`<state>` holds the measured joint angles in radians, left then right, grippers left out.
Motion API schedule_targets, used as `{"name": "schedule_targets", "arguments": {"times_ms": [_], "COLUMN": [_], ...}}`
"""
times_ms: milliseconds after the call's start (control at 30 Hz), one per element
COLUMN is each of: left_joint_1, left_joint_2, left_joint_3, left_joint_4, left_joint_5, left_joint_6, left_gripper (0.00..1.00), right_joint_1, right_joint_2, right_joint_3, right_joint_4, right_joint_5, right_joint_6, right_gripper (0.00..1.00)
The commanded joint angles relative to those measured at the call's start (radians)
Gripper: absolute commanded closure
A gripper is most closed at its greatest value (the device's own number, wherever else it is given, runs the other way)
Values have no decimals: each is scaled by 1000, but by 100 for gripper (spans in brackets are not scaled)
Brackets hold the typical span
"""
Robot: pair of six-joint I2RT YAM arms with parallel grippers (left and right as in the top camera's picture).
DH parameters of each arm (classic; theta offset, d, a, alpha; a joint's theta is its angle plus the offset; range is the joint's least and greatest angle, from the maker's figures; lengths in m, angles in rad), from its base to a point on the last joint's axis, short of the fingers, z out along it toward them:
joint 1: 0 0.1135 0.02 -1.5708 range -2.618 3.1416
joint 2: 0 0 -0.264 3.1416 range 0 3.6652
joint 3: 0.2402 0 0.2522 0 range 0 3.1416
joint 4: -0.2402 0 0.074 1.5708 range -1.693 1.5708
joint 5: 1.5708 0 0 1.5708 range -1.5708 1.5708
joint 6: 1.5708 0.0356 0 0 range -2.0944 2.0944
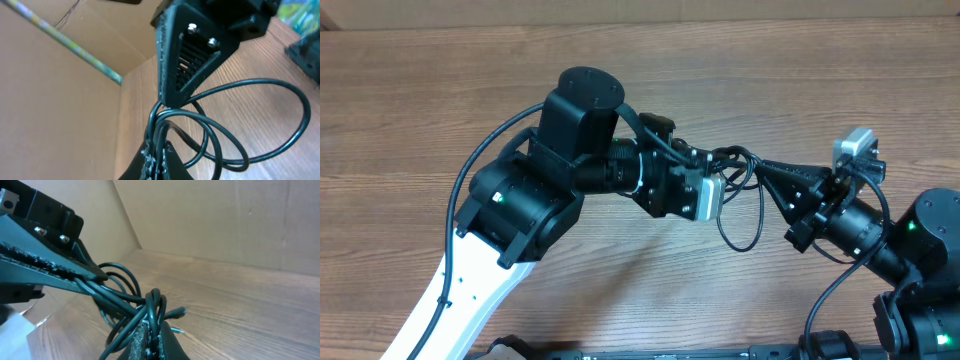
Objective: Untangle cables
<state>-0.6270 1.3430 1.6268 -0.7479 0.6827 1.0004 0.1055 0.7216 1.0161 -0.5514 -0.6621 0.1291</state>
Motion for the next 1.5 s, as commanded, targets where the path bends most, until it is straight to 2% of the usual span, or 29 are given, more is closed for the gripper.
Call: {"name": "schedule_targets", "arguments": {"times_ms": [0, 367, 933, 1467], "left_joint_1": [0, 0, 0, 0], "left_joint_2": [-3, -4, -4, -4], "left_joint_3": [16, 16, 16, 16], "left_joint_4": [21, 59, 266, 376], "left_joint_5": [17, 18, 24, 24], "left_joint_6": [-137, -180, -391, -452], "left_gripper": [96, 96, 96, 96], "right_joint_1": [-3, -3, -3, -3], "right_joint_2": [-6, -6, 10, 27], "right_joint_3": [0, 0, 0, 0], "right_joint_4": [4, -18, -140, -171], "right_joint_5": [60, 68, 104, 100], "right_joint_6": [-7, -7, -8, -8], "right_gripper": [96, 96, 96, 96]}}
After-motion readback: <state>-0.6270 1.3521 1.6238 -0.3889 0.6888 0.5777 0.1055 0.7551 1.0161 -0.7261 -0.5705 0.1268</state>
